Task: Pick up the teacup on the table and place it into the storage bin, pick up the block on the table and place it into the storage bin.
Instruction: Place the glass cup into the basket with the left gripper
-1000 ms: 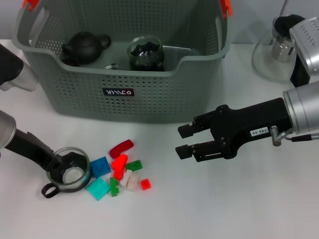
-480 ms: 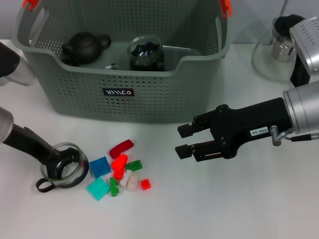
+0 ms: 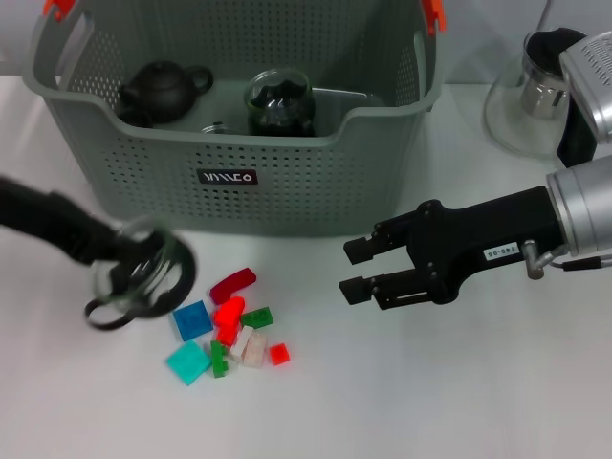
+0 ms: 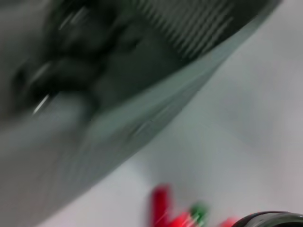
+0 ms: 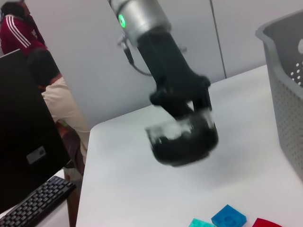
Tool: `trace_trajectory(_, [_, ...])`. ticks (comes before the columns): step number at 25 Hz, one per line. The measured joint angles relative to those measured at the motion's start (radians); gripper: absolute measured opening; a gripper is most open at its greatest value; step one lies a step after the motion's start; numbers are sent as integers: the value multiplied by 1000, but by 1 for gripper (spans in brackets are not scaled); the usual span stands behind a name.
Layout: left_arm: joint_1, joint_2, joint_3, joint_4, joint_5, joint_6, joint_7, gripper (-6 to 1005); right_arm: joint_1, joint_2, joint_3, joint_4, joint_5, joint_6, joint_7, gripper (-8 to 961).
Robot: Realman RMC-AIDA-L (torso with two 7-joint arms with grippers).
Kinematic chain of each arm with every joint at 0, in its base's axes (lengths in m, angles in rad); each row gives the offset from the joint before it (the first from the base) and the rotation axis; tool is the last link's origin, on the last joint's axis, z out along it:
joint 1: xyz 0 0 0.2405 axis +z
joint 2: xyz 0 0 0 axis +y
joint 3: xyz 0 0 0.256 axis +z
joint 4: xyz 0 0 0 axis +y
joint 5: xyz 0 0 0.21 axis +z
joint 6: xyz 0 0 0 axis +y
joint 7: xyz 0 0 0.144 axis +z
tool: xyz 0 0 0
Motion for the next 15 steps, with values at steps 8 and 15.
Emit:
trace_trajectory(8, [-100,55,-65,7,-264,142,-24,49,-1,-6,22,-1,0,-22,6,563])
trace_trajectory(15, [-192,79,-51,9,-314,24,-44,49,-2,-6,47,2,0,-31,9,563])
